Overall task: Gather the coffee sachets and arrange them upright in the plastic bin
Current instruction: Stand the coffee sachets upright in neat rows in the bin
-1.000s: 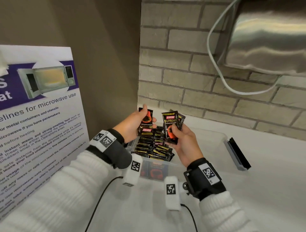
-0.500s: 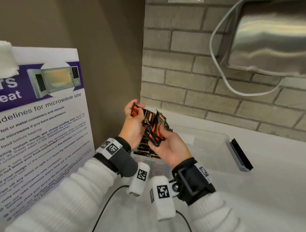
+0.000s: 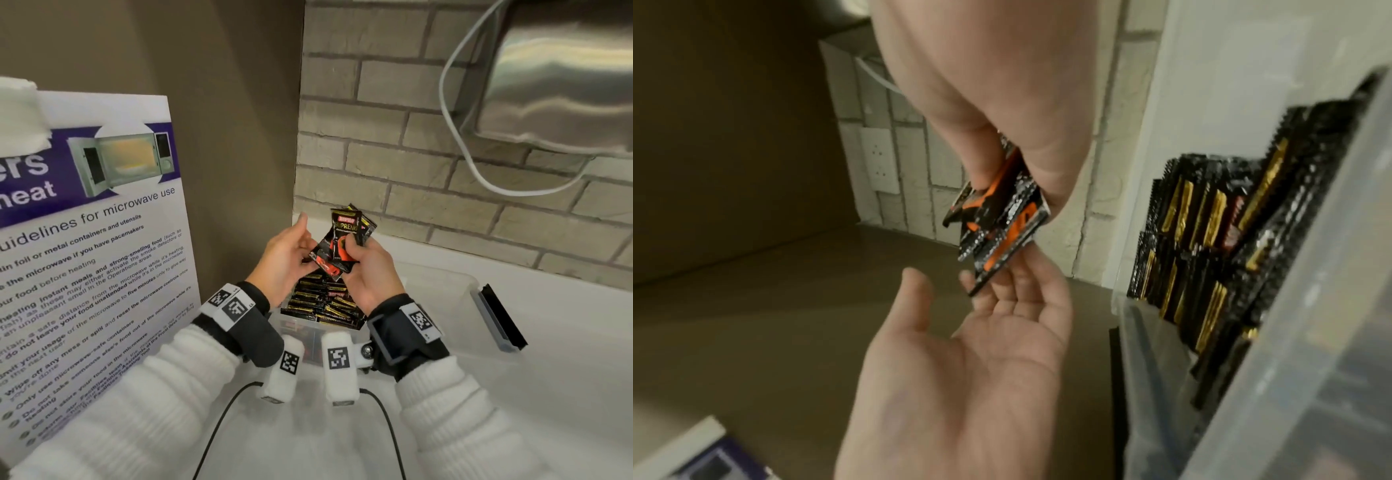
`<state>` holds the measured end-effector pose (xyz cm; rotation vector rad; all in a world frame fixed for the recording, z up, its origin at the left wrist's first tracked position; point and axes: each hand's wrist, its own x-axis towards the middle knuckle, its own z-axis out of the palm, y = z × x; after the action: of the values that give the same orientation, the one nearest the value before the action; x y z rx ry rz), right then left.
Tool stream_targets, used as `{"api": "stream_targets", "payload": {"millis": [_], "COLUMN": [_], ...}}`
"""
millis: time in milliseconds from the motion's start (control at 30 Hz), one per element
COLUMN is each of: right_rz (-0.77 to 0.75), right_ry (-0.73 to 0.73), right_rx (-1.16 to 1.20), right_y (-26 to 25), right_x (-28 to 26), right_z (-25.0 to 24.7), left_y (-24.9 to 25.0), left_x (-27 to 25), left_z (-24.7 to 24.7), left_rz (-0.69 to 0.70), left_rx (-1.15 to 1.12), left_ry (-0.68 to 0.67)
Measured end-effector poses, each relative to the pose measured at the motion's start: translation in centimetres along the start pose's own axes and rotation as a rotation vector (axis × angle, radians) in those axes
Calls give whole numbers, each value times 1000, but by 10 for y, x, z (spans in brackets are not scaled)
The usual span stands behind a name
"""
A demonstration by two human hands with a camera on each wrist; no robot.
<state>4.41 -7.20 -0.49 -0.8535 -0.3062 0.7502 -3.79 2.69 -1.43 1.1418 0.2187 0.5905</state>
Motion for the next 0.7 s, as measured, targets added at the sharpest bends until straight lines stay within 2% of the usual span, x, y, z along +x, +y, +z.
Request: {"api": "stream_targets", "payload": {"millis": [133,167,267,333,367,433,533,600,700], "right_rz": [-90,-126,-221,-296,-347,-405,-395,-415,-509], "right_ry": [-95,-71,88,133,102,-61,-312,-363,-278], "right_rx": [-250,-413,-1214,-1537,-1583,-1562,-1638,-1735,-1796], "right_y": [7,13,25,21,17,6,-5,-8,-7], "right_x": [-11,-12,-10,-15,-18,-24,-25,-19,-16], "right_z": [11,14,17,16,14,11,10,8,5], "left_y": [11,13,9,6,6,8,11,12,14], "left_x": [0,-1,-3,-2,-2,-2,-2,-4,-7], "left_z": [3,6,7,2,0,-3,-4,-1,2], "left_rz": [-269,-298,-324,-310,-301,-290,-297,-304,-333], "left_rx": [-37,-63,-139,-177,-184,-181,-186,-210,-222], "left_ry": [-252,-269,-199,-149,-135,-115,-107,-127,-140]}}
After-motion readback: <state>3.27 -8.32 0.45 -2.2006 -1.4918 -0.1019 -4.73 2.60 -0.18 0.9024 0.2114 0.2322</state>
